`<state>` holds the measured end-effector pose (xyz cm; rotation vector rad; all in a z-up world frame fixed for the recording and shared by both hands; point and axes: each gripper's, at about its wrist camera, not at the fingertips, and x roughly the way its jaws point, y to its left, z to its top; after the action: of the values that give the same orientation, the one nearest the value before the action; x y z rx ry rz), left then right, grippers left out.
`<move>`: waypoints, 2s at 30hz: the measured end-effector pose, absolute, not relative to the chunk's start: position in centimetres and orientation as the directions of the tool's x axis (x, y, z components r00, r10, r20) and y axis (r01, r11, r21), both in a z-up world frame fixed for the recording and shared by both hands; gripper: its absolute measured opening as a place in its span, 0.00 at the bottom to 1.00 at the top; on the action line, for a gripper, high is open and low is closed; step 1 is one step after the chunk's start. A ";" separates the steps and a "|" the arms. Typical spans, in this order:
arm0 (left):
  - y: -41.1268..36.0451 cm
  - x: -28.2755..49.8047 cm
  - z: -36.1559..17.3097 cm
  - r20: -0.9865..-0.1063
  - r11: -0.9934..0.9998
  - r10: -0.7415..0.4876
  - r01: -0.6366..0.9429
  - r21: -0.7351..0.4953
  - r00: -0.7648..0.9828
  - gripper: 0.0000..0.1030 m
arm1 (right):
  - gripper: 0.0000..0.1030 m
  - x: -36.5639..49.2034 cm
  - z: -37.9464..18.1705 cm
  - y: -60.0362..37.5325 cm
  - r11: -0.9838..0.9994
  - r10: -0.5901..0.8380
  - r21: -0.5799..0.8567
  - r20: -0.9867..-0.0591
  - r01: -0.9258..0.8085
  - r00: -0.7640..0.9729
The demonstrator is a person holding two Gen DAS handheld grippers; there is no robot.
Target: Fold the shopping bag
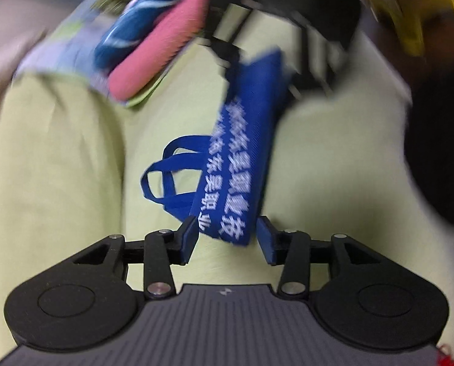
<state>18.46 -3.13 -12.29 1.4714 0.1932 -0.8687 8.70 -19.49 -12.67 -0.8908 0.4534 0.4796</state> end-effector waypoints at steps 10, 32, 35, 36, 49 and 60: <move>-4.5 21.8 -13.8 -0.652 -0.143 -0.386 0.656 0.742 0.653 0.41 | 0.39 9.2 -11.2 -20.4 0.565 0.249 -0.548 -0.600 -0.617 0.761; -4.5 23.6 -11.5 -0.741 0.085 -0.382 0.819 0.568 0.553 0.41 | 0.34 10.2 -10.7 -21.4 0.609 0.268 -0.508 -0.590 -0.608 0.761; -4.4 23.1 -11.3 -0.742 0.089 -0.381 0.821 0.564 0.552 0.41 | 0.34 9.6 -10.5 -21.4 0.607 0.271 -0.504 -0.596 -0.615 0.756; -4.3 22.8 -11.3 -0.742 0.091 -0.380 0.821 0.564 0.552 0.41 | 0.34 9.6 -10.5 -21.5 0.606 0.275 -0.500 -0.598 -0.619 0.753; -1.0 19.8 -10.8 -0.753 0.193 -0.365 0.836 0.514 0.547 0.42 | 0.34 8.0 -9.7 -19.7 0.585 0.349 -0.415 -0.647 -0.697 0.678; 0.6 20.3 -10.0 -0.767 0.274 -0.384 0.857 0.437 0.514 0.42 | 0.35 9.5 -8.1 -19.9 0.611 0.433 -0.208 -0.719 -0.764 0.543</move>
<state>20.29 0.60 -9.96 0.9581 0.5879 -0.9017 9.54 -19.94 -8.05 -0.5484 0.6733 0.7541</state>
